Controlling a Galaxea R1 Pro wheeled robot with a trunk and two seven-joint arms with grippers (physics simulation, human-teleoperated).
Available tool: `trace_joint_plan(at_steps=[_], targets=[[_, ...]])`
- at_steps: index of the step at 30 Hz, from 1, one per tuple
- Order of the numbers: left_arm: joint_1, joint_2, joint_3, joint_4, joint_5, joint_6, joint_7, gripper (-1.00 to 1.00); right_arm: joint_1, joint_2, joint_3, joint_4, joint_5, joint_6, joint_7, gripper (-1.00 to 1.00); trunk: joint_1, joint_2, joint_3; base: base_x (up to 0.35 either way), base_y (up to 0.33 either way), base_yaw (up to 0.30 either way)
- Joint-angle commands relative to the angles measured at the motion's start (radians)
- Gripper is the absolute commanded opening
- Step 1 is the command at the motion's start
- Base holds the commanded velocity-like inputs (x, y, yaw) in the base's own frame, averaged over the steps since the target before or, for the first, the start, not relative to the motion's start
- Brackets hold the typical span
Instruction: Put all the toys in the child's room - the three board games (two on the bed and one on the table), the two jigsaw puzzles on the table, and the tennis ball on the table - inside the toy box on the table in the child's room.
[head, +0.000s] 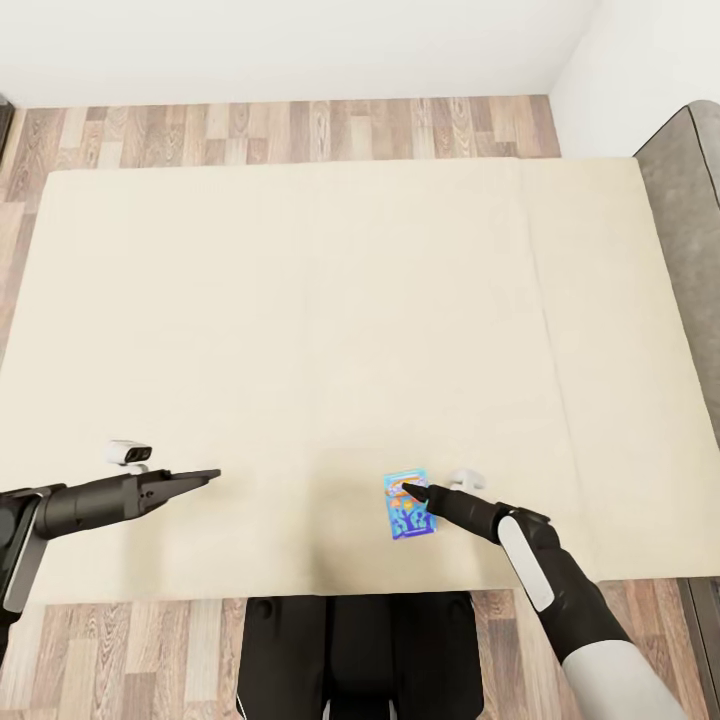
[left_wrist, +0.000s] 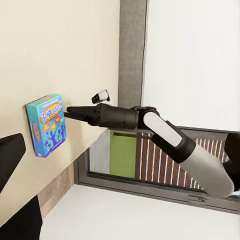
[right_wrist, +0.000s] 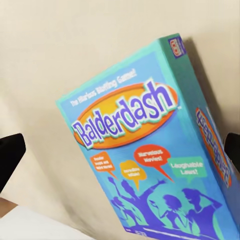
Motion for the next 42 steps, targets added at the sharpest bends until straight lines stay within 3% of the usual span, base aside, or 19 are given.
trace_joint_plan(at_steps=[1, 42], targets=[[0.0, -0.001, 0.0, 0.0, -0.001, 0.011, -0.004, 1.0, 0.0, 0.0, 0.001, -0.001, -0.002, 0.004, 0.001, 1.0, 0.001, -0.002, -0.001, 0.0, 0.0, 0.0], [-0.001, -0.002, 0.002, 0.0, -0.001, 0.007, -0.006, 1.0, 0.0, 0.002, 0.001, -0.001, -0.002, 0.004, 0.004, 1.0, 0.001, -0.002, -0.001, -0.01, 0.047, 0.0]])
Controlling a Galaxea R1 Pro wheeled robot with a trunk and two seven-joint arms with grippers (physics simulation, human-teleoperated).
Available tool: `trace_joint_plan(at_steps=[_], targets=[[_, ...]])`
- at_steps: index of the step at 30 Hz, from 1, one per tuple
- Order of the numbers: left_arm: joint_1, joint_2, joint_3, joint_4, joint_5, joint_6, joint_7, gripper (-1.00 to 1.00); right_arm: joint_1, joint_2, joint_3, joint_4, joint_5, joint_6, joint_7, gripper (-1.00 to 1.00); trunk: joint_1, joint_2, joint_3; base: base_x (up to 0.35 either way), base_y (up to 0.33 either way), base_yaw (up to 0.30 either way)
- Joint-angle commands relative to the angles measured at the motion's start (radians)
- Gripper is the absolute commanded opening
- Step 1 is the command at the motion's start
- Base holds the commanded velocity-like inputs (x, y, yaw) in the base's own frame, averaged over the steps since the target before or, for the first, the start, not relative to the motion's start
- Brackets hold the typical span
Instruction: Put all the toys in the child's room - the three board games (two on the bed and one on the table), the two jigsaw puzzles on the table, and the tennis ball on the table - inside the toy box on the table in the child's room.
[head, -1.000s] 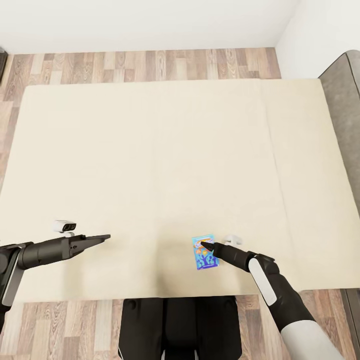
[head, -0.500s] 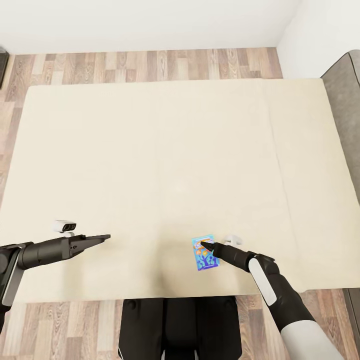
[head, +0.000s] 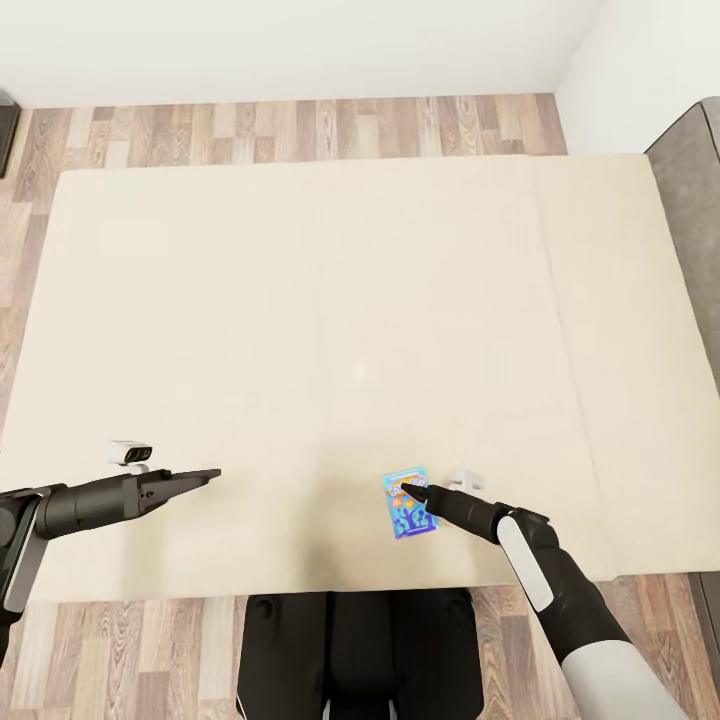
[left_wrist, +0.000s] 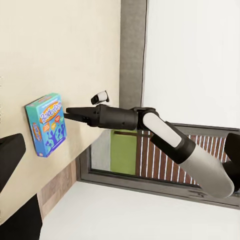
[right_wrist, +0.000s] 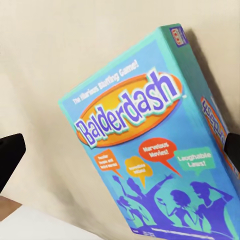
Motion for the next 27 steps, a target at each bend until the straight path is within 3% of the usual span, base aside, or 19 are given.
trace_joint_plan(at_steps=[1, 27], targets=[[0.0, 0.0, 0.0, 0.0, -0.001, 0.01, -0.004, 1.0, 0.0, -0.001, 0.001, -0.001, -0.002, 0.004, 0.001, 1.0, 0.001, -0.002, -0.001, -0.005, 0.067, 0.0], [0.0, 0.0, 0.001, 0.0, -0.001, 0.009, -0.004, 1.0, 0.0, 0.0, 0.004, -0.001, -0.002, 0.004, 0.001, 1.0, 0.001, -0.002, -0.001, 0.0, 0.047, 0.0]])
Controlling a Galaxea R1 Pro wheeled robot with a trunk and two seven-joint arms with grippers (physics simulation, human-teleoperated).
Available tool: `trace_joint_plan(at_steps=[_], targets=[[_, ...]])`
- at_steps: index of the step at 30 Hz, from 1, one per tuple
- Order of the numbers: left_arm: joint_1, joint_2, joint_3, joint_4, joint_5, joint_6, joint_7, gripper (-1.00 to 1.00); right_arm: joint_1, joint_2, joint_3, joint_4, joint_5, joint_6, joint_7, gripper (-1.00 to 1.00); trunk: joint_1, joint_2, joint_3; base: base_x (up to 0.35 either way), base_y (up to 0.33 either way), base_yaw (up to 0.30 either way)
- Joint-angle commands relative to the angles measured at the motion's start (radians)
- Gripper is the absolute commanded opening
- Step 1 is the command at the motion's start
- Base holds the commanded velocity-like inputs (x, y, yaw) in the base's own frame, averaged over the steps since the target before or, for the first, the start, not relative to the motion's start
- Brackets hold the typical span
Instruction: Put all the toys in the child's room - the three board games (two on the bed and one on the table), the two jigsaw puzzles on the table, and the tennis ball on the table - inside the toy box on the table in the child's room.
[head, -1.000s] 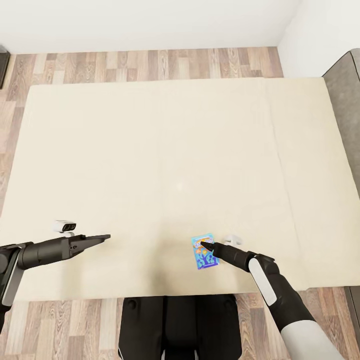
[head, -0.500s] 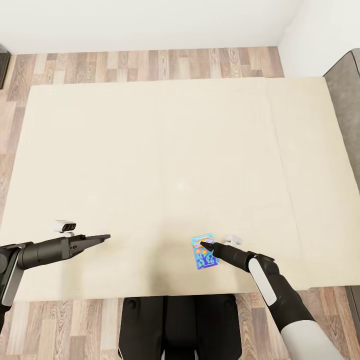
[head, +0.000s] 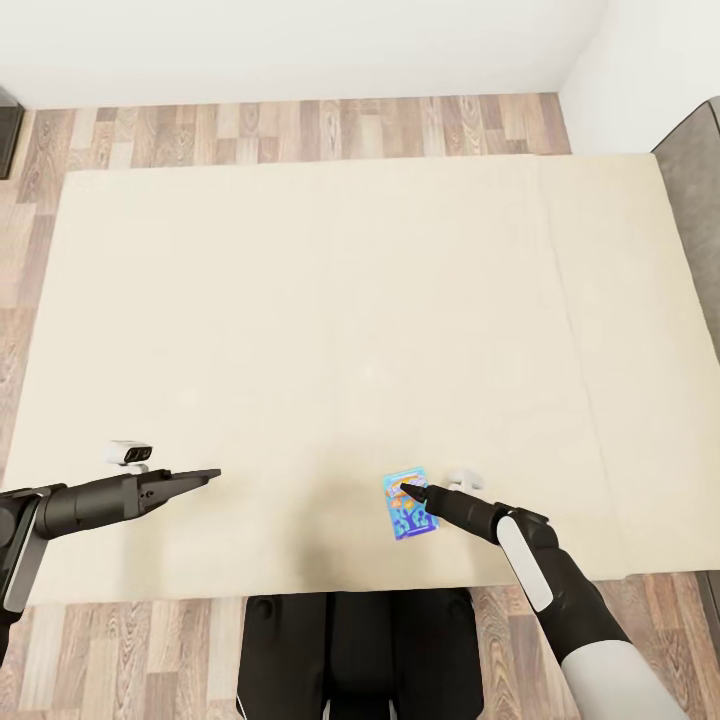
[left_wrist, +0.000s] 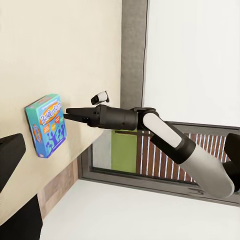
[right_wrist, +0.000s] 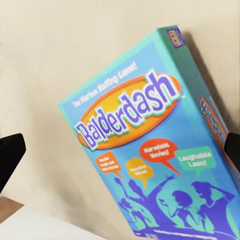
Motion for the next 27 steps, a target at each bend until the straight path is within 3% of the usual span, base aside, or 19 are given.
trace_joint_plan(at_steps=[1, 27], targets=[[0.0, 0.0, 0.0, 0.0, -0.001, 0.011, -0.004, 1.0, 0.0, -0.001, 0.001, -0.001, -0.002, 0.004, 0.0, 1.0, 0.001, -0.002, -0.001, 0.0, 0.039, 0.0], [0.0, 0.0, 0.0, 0.0, -0.001, 0.011, -0.004, 1.0, 0.0, -0.001, 0.001, -0.001, -0.002, 0.005, 0.0, 1.0, 0.001, -0.002, -0.001, 0.0, 0.044, 0.0]])
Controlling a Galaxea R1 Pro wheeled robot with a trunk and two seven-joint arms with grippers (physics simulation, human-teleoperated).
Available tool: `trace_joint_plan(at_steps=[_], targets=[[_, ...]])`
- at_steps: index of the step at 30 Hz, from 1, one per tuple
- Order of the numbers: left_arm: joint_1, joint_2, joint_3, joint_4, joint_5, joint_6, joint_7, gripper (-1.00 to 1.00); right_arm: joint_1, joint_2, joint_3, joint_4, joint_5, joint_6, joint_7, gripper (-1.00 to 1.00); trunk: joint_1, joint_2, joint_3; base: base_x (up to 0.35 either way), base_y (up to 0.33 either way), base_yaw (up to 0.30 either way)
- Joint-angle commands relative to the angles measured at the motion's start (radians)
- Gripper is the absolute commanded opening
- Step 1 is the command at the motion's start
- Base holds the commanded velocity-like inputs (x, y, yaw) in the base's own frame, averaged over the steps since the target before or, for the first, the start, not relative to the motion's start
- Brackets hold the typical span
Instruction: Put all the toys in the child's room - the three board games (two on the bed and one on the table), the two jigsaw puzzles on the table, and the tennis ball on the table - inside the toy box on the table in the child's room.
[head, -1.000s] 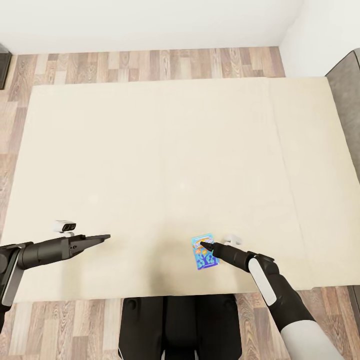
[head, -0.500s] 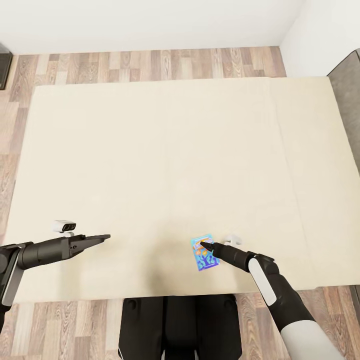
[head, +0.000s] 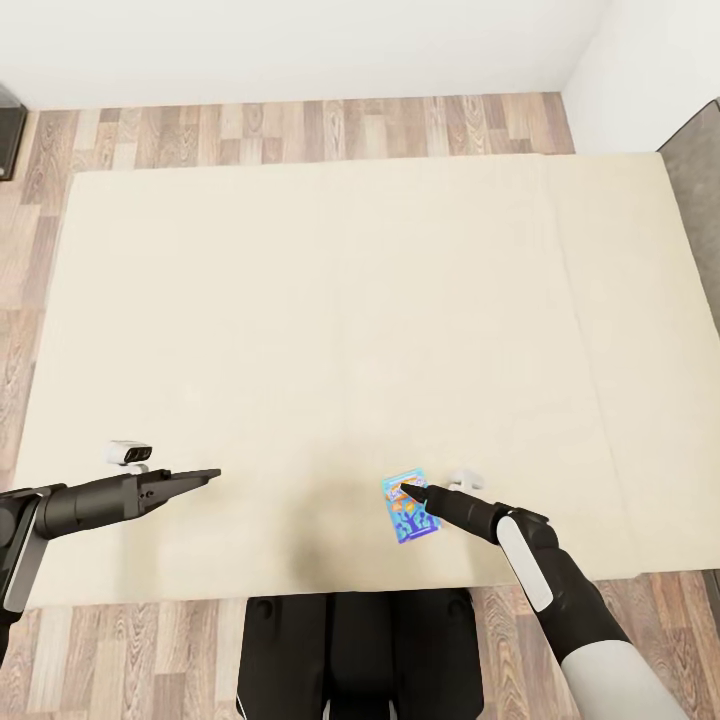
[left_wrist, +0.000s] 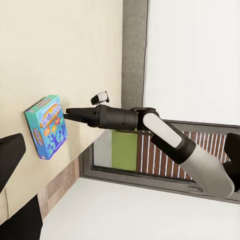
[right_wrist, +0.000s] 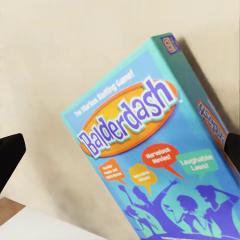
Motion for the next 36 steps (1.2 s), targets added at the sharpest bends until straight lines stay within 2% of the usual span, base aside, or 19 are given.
trace_joint_plan(at_steps=[1, 8, 16, 24, 30, 36], targets=[[0.0, 0.0, 0.0, 0.0, -0.001, 0.011, -0.004, 1.0, 0.0, -0.001, 0.001, -0.001, -0.002, 0.004, 0.001, 1.0, 0.001, -0.002, -0.001, 0.0, 0.053, 0.0], [0.0, 0.0, 0.0, 0.0, -0.001, 0.011, -0.004, 1.0, 0.0, -0.001, 0.001, -0.001, -0.002, 0.007, 0.0, 1.0, 0.001, -0.002, -0.001, 0.0, 0.022, 0.0], [0.0, 0.0, 0.0, 0.0, -0.001, 0.011, -0.004, 1.0, -0.003, -0.014, -0.001, -0.001, -0.002, 0.018, -0.001, 1.0, 0.001, -0.002, -0.001, 0.0, 0.002, 0.0], [0.0, 0.0, 0.0, 0.0, -0.001, 0.011, -0.004, 1.0, -0.011, -0.021, -0.001, 0.001, -0.002, 0.082, -0.01, 1.0, 0.001, -0.002, -0.001, 0.0, 0.0, 0.0], [0.0, 0.0, 0.0, 0.0, -0.001, 0.011, -0.004, 1.0, -0.014, -0.023, -0.001, 0.001, 0.0, 0.098, -0.021, 1.0, 0.001, -0.002, -0.001, 0.0, 0.0, 0.0], [0.0, 0.0, 0.0, 0.0, -0.001, 0.011, -0.004, 1.0, -0.017, -0.023, -0.003, 0.008, 0.031, 0.114, -0.024, 1.0, 0.001, -0.002, -0.001, 0.0, 0.0, 0.0]])
